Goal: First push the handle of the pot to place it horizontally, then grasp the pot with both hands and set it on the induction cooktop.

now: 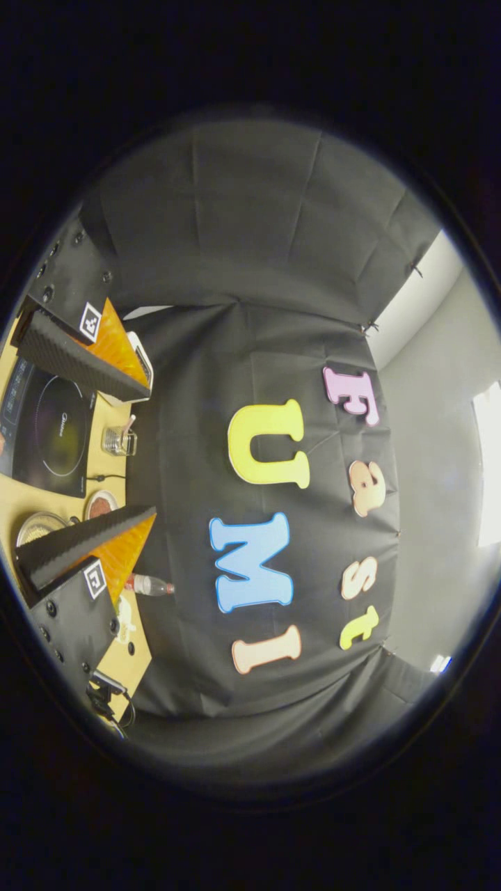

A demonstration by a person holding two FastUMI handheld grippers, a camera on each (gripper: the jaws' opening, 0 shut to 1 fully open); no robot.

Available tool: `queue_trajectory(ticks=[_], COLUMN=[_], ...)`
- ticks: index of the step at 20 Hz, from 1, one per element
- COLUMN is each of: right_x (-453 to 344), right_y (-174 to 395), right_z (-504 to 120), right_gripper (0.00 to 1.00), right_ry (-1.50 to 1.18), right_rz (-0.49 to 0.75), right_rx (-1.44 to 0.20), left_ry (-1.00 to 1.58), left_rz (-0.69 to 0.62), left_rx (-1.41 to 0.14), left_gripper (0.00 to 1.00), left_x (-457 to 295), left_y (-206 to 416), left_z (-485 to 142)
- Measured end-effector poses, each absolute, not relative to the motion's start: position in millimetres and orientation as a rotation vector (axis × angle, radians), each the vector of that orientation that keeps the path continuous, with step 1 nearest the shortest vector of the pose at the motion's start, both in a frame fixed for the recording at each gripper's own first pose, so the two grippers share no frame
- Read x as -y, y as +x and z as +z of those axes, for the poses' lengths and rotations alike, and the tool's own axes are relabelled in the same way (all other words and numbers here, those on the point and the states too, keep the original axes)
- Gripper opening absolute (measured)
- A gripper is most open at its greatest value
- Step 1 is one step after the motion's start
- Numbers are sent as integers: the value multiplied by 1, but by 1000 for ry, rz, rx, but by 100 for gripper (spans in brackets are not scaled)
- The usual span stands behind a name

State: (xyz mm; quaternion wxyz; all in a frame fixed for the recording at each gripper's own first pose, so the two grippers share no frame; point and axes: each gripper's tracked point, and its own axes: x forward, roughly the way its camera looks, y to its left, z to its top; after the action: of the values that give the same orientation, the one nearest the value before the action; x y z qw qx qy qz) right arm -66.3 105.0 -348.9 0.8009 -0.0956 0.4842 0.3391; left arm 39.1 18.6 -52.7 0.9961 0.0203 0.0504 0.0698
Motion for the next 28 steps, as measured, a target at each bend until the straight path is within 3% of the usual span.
queue_trajectory(ticks=[13, 28], right_x=[-55, -13], right_y=[-28, 30], right_z=[-361, -377], right_gripper=[1, 1], right_ry=[-183, -189], right_rz=[565, 452], right_rx=[-1066, -1069], left_ry=[46, 57], left_rz=[104, 187], left_rx=[-107, -130], left_gripper=[100, 97], left_x=[18, 9], left_y=[53, 52], left_z=[-52, -61])
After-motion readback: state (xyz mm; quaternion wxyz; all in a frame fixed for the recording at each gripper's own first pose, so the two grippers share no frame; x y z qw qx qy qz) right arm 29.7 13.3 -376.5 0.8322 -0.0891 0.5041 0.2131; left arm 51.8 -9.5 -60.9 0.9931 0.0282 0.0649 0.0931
